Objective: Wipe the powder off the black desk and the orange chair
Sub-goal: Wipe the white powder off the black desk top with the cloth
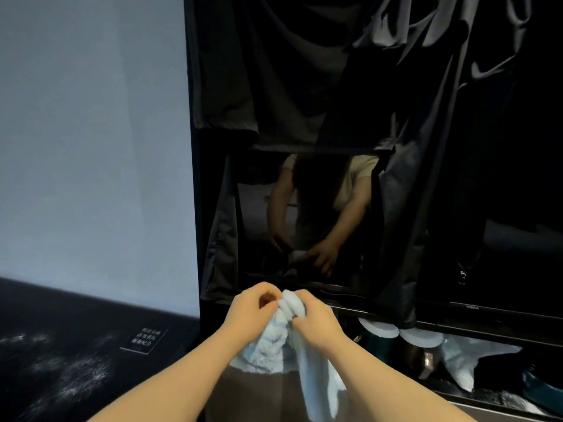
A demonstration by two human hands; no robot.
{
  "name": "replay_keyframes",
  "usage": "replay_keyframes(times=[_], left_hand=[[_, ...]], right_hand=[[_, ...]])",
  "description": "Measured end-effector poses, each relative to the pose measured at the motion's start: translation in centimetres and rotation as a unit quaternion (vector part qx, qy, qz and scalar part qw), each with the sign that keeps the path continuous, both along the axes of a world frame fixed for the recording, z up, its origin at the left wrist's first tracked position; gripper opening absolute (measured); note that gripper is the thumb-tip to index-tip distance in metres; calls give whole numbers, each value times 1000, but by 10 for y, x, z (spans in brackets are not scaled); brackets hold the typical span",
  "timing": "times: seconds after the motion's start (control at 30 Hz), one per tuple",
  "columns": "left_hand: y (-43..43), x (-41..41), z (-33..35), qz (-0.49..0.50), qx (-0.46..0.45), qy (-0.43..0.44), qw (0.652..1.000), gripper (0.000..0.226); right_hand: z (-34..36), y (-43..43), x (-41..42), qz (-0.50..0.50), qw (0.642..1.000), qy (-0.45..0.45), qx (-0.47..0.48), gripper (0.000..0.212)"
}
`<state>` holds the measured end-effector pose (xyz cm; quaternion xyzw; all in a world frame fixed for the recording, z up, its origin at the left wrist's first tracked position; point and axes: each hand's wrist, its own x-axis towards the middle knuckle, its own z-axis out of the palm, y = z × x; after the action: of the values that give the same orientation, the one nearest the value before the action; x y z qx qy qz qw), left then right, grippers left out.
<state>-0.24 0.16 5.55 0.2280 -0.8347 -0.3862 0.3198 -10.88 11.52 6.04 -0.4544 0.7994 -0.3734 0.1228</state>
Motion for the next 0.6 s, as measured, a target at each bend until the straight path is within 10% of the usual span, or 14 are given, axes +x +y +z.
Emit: replay_keyframes(times=[0.27, 0.6], left_hand=[[-8, 58, 28, -73, 113, -49, 990, 57], [-11, 152, 72, 39, 271, 70, 959, 11]], right_hand=[[44, 2, 20, 21, 936, -280, -213, 33], [53, -24, 50, -25, 954, -201, -219, 44]])
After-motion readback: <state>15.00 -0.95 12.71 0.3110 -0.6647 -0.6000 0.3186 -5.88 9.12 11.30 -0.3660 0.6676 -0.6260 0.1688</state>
